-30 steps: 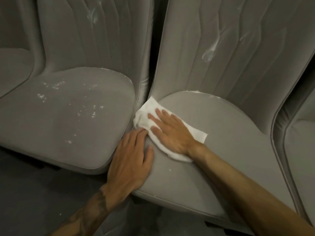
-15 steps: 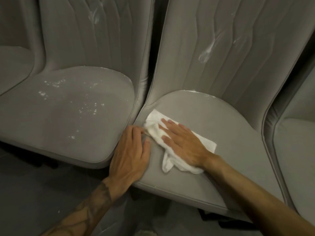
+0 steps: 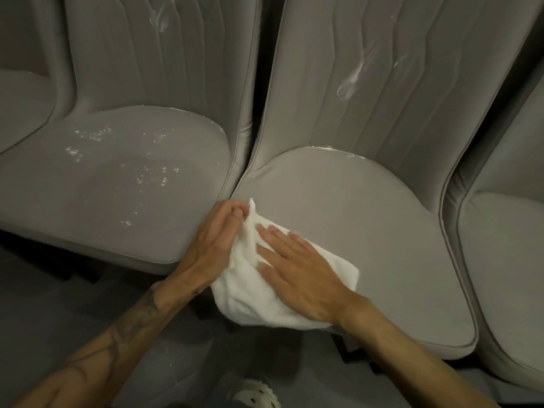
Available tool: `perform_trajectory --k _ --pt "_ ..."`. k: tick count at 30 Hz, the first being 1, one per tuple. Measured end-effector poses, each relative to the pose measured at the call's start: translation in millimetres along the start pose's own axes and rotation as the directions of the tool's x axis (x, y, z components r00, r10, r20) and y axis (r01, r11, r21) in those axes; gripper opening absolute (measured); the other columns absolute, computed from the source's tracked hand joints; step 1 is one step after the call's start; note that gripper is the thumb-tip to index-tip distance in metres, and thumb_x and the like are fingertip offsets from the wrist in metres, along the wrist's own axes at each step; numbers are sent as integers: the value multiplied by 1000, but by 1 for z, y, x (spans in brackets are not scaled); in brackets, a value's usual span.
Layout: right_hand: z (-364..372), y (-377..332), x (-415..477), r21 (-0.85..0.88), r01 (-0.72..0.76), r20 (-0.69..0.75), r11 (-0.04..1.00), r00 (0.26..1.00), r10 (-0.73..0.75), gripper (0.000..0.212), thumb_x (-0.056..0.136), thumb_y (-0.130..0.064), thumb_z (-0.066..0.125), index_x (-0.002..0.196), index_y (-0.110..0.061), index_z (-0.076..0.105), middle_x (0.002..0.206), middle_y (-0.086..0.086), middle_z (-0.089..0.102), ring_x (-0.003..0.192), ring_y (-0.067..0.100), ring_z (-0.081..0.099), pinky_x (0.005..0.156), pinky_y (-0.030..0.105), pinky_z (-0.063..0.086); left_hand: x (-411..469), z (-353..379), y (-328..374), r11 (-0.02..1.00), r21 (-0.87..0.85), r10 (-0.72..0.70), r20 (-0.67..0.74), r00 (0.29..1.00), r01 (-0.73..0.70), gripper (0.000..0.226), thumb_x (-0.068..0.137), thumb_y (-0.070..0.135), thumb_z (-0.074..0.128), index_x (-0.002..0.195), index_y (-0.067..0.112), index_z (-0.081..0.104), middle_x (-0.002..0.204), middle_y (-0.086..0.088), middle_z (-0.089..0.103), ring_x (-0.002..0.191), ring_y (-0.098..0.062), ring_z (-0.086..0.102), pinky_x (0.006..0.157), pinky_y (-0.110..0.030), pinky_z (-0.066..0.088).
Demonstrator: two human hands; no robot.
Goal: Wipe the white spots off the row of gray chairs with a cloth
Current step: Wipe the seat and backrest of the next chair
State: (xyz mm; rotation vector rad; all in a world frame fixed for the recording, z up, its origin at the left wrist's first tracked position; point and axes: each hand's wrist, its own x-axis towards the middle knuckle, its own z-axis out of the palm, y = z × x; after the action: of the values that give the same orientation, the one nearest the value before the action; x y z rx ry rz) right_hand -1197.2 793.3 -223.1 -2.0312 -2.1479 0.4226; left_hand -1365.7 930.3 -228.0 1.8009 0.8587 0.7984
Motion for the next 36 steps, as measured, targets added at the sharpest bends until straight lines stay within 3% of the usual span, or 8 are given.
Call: perform_trajectory --k 4,8,12,15,21,25,32,36 --pt "-10 45 -73 30 -149 -87 988 985 151 56 110 -53 18 162 -48 0 173 -21 -4 159 0 -3 132 43 9 -2 1 -2 997 62 -37 2 999 37 30 96 48 44 115 31 60 114 15 62 101 13 55 83 0 36" --pt "0 17 -57 -70 -232 -77 970 971 227 64 101 -73 3 160 -52 -11 173 -16 -13 160 8 -13 132 44 1 -4 3 -7 996 89 -26 -15 1000 27 24 96 48 43 111 37 58 111 20 59 102 14 54 85 -1 36" --pt "14 -33 14 -104 -154 -74 983 986 147 65 105 -67 14 164 -44 0 175 -4 -8 162 19 -10 131 44 -7 -1 4 -12 995 79 -67 -4 998 67 23 99 52 42 108 39 58 107 20 59 100 7 58 82 -6 42" --pt "9 -23 13 -70 -76 -66 995 995 71 58 108 -57 11 164 -44 0 174 -10 -8 161 11 -11 131 38 -10 -1 6 -14 992 94 -85 -7 996 86 11 104 46 48 105 40 57 103 20 59 95 13 58 85 -10 45" --pt "13 -9 -23 -104 -62 -92 993 994 53 55 108 -52 9 161 -41 -3 174 -9 -1 162 14 -1 132 41 2 -4 6 -9 995 87 -55 -15 998 56 28 97 46 41 113 31 60 112 17 59 106 8 55 86 0 35" --pt "9 -51 43 -142 78 -48 987 995 -86 55 111 -43 25 164 -26 27 172 2 20 161 20 9 131 42 7 -3 7 -6 990 129 -53 -10 999 54 37 96 44 39 120 28 61 114 14 60 107 5 55 91 -1 35" --pt "16 -20 0 -47 -66 -124 997 990 60 64 105 -68 14 164 -43 14 174 -13 8 161 9 4 132 40 4 -4 6 -11 993 113 -47 42 998 42 33 101 46 39 122 34 63 118 14 61 115 -5 57 103 -27 43" --pt "16 -38 37 -70 -152 -107 986 984 145 72 100 -73 16 164 -40 14 176 -3 3 162 19 0 131 47 0 1 7 -11 987 63 -153 21 988 151 17 104 48 39 110 52 54 114 29 56 119 1 55 100 -15 37"
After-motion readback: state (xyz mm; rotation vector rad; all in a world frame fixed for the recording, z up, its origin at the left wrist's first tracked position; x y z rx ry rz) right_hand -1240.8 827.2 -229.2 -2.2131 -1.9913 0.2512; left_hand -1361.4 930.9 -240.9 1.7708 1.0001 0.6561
